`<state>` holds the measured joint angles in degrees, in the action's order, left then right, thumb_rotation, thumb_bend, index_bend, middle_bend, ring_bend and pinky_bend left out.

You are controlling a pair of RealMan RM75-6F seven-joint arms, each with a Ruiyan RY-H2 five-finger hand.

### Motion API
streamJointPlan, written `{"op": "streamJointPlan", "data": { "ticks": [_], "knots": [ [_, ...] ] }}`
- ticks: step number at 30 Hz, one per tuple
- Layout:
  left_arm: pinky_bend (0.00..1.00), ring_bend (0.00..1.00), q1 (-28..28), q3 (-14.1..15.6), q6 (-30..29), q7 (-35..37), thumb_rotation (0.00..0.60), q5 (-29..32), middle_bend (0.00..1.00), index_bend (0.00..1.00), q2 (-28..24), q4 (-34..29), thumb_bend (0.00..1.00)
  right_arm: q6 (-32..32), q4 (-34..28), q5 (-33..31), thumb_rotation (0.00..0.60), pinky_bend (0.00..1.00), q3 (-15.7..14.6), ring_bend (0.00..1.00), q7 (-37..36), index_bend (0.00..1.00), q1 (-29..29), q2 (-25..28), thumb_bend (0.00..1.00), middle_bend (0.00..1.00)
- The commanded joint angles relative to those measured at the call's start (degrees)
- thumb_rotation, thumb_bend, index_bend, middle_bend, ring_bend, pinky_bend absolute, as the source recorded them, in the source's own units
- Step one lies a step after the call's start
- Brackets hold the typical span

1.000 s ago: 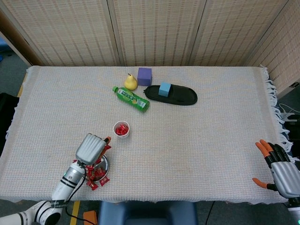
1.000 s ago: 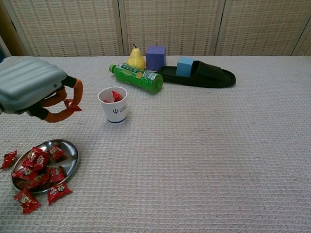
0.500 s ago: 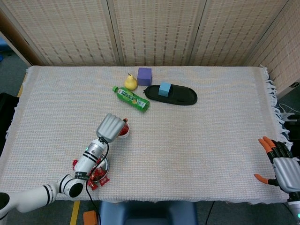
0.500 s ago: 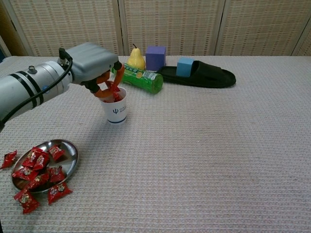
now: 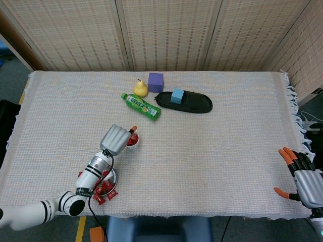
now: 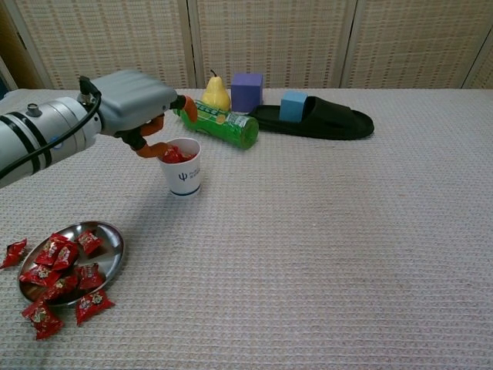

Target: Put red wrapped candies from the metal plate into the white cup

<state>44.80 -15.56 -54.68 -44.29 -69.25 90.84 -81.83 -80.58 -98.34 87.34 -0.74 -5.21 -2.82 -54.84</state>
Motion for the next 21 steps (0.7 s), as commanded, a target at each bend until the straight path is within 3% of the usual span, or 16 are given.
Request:
{"op": "streamJointPlan", "data": {
  "ticks": [1,5,11,16,21],
  "knots": [
    [1.00,0.87,-5.30,3.13,-8.07,2.67,0.600,-3.35,0.91,0.27,-4.02,-7.23,0.40,-0.92,-0.07,1.30,0.600,0.01,-0.49,0.00,-0.36,0.00,0.46,0.24,0.00,0.00],
    [1.00,0.87,-12.44,8.55,-14.54,9.38,0.600,-6.57,0.92,0.31,-8.71,-10.16,0.40,-1.66,0.34,2.11,0.600,0.01,-0.80,0.00,-1.31,0.00,0.84,0.47,0.00,0.00],
    [1.00,0.87,-18.96,14.73,-14.05,14.33,0.600,-2.58,0.91,0.30,-13.82,-11.78,0.40,-1.83,0.35,4.11,0.600,0.01,-1.51,0.00,-1.51,0.00,0.77,0.53,0.00,0.00],
    [1.00,0.87,-21.38,18.03,-13.03,14.76,0.600,-1.89,0.91,0.23,-13.36,-9.80,0.40,-2.15,0.04,4.04,0.600,0.01,-1.46,0.00,-0.79,0.00,0.93,0.33,0.00,0.00],
    [1.00,0.87,-22.99,19.54,-14.92,12.38,0.600,-3.94,0.91,0.22,-10.63,-5.66,0.40,-2.07,-0.10,4.76,0.600,0.01,-1.80,0.00,-0.42,0.00,0.89,0.24,0.00,0.00]
  ]
}}
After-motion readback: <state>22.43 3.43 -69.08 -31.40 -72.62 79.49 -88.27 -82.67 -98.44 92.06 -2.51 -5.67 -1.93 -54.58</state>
